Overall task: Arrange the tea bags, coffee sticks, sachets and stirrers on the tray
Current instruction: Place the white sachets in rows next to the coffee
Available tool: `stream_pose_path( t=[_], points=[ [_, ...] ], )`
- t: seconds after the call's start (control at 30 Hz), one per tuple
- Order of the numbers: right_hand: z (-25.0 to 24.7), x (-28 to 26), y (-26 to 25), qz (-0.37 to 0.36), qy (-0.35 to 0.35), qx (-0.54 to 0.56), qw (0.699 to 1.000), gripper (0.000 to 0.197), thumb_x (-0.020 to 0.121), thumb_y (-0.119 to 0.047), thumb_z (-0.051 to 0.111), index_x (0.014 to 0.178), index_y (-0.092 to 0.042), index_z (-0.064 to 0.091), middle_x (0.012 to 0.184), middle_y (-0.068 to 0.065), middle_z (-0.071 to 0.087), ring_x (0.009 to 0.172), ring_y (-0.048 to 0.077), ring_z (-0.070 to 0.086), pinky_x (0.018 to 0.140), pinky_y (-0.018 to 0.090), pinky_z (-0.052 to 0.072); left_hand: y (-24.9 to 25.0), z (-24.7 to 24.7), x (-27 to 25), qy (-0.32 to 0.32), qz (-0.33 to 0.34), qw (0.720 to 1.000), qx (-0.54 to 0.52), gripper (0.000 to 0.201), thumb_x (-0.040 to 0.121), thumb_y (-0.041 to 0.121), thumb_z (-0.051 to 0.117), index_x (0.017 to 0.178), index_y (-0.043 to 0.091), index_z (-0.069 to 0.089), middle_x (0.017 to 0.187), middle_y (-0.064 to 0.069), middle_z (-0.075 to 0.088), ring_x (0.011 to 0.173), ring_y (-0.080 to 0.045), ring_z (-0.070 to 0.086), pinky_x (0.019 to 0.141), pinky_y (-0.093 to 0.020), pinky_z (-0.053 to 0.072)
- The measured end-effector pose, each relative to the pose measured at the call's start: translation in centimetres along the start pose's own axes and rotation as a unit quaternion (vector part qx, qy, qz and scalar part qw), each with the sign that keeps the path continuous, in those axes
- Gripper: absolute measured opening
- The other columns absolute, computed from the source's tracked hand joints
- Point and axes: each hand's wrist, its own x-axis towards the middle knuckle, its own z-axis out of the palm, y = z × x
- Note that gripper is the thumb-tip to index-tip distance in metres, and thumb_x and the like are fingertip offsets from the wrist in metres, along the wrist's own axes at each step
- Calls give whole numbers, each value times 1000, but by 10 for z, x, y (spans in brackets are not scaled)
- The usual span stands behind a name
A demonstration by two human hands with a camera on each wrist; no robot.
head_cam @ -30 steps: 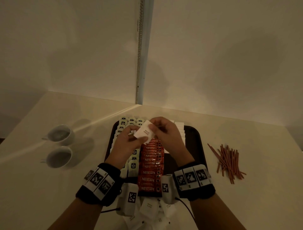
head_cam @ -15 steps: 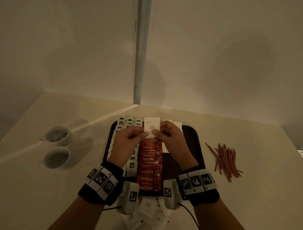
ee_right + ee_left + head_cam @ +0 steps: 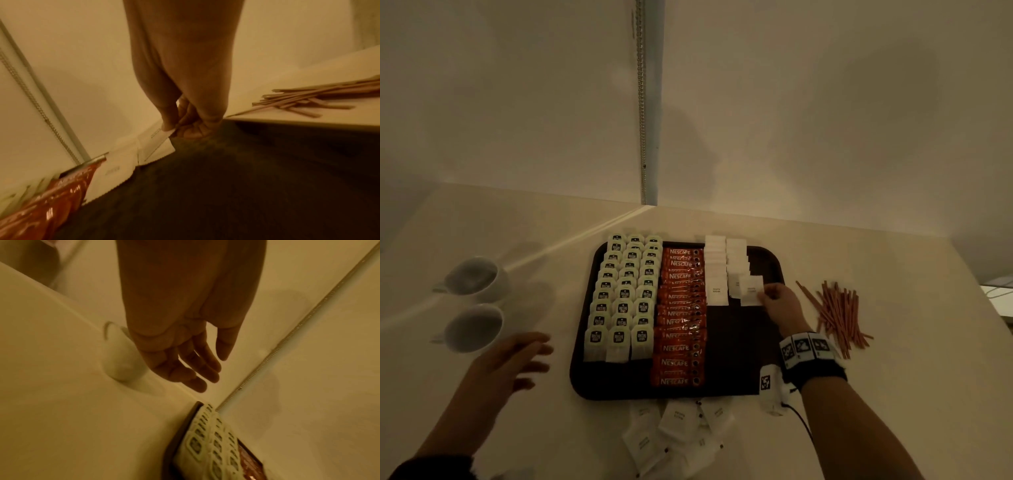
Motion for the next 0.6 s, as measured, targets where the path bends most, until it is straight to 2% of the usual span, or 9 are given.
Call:
stream_pose_path(
  t=[0.07,0.13,0.2,0.3,0.43,0.53,0.6],
  points=[
    [8,1,3,12,-13,-23,1000,18,91,-17,58,108,-11,60,112,7,61,103,23,57,93,39,48,-15,-14,-2,18,-20,1000,2,20,97,6,46,95,12,65,92,-11,69,69,-20,65,56,-24,48],
    [14,1,2,20,-22,-21,999,20,91,-16,57,110,-10,59,113,6,60,106,23,55,95,38,47,-27,-24,-4,35,-41,999,0,21,98,6,44,94,12,65,79,-2,72,58,-9,66,46,-15,46],
    [18,1,1,22,-18,-14,1000,21,91,-16,58,110,-9,60,114,8,61,106,23,55,95,37,47,-38,-35,-7,47,-60,997,0,22,99,7,43,94,13,64,71,5,72,53,-5,65,42,-12,44],
    [21,1,-3,21,-2,-29,999,23,91,-15,58,112,-7,60,116,10,61,109,24,55,93,34,44,-54,-47,-10,56,-93,994,5,22,99,12,43,97,14,64,79,3,72,56,-7,66,48,-17,47],
    [27,3,-6,27,31,-43,998,24,89,-13,61,111,-4,61,115,12,61,109,25,55,92,33,44,-68,-59,-14,59,-132,990,0,22,100,14,41,101,12,63,94,-6,66,68,-21,64,62,-27,39],
    [32,5,-4,35,49,-42,997,22,87,-13,63,106,-3,60,113,15,62,105,27,56,86,31,45,-72,-65,-20,66,-148,987,4,23,101,16,40,100,13,63,89,-2,70,78,-27,59,64,-30,37],
    [30,3,-7,22,58,-42,997,27,85,-17,67,106,-3,57,110,15,62,103,28,57,83,31,44,-74,-67,-25,79,-144,986,9,23,100,18,41,97,16,64,78,6,72,74,-25,63,64,-29,38]
  ],
)
